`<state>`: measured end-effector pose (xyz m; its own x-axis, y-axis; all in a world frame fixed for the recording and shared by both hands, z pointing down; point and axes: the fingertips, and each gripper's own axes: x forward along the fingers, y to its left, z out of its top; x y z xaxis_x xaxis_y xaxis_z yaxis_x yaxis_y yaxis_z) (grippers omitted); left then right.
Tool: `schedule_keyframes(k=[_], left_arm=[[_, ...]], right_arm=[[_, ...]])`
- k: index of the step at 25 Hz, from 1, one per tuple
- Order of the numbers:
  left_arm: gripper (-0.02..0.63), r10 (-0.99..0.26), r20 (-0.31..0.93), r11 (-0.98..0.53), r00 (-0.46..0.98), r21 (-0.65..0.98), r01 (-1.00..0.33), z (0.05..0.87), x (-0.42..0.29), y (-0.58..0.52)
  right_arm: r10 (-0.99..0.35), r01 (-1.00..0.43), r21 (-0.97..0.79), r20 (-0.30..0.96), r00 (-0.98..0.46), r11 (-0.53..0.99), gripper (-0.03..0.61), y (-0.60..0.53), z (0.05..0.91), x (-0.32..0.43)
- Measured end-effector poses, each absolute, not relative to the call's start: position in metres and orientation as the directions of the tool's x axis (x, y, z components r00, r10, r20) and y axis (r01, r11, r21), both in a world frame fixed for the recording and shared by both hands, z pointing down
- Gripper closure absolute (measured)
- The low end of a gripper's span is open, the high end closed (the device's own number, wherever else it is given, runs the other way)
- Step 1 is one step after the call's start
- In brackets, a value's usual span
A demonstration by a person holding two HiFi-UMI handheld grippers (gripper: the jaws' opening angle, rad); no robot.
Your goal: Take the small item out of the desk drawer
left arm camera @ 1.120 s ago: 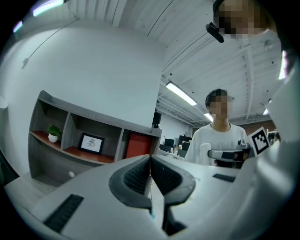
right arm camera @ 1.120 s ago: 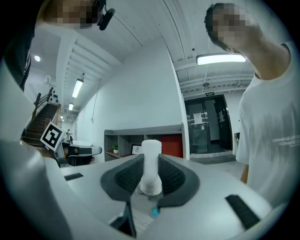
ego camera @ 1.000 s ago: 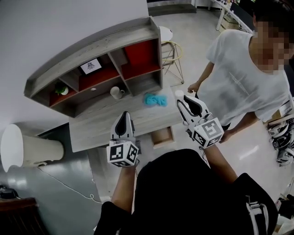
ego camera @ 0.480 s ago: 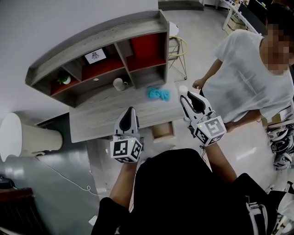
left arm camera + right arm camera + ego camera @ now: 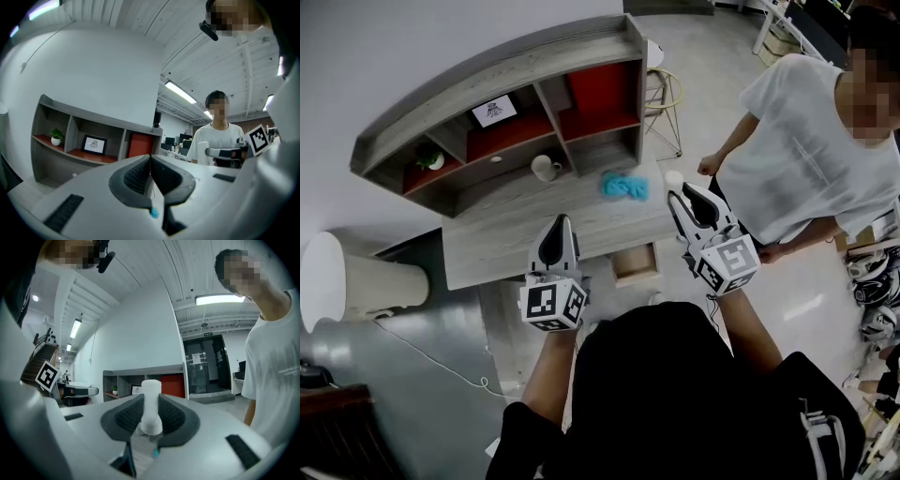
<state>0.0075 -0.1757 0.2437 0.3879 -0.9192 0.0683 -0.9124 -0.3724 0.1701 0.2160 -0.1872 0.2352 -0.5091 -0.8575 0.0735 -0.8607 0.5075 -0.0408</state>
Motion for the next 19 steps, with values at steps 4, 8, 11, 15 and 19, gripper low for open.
schedule_keyframes(k=[4,8,11,15,19], left_arm=[[0.603,-0.922,0.074,-0.362,0.379,0.175,-0.915,0.246,-0.001,-0.177],[0.603,-0.924,0.078,-0.357,0.374,0.176,-0.918,0.247,-0.007,-0.178],[0.603,-0.925,0.080,-0.353,0.371,0.176,-0.919,0.247,-0.011,-0.178],[0.603,-0.926,0.082,-0.351,0.369,0.176,-0.920,0.248,-0.013,-0.179],[0.603,-0.927,0.081,-0.347,0.365,0.178,-0.921,0.248,-0.015,-0.180]], right_arm=[[-0.857,-0.861,-0.042,0.077,-0.509,0.507,0.485,-0.187,0.237,0.212],[-0.863,-0.868,-0.041,0.093,-0.497,0.496,0.485,-0.191,0.240,0.212],[-0.867,-0.871,-0.047,0.092,-0.491,0.488,0.485,-0.194,0.241,0.214],[-0.869,-0.873,-0.044,0.090,-0.487,0.485,0.485,-0.197,0.240,0.215],[-0.868,-0.873,-0.042,0.090,-0.488,0.486,0.485,-0.199,0.241,0.214]])
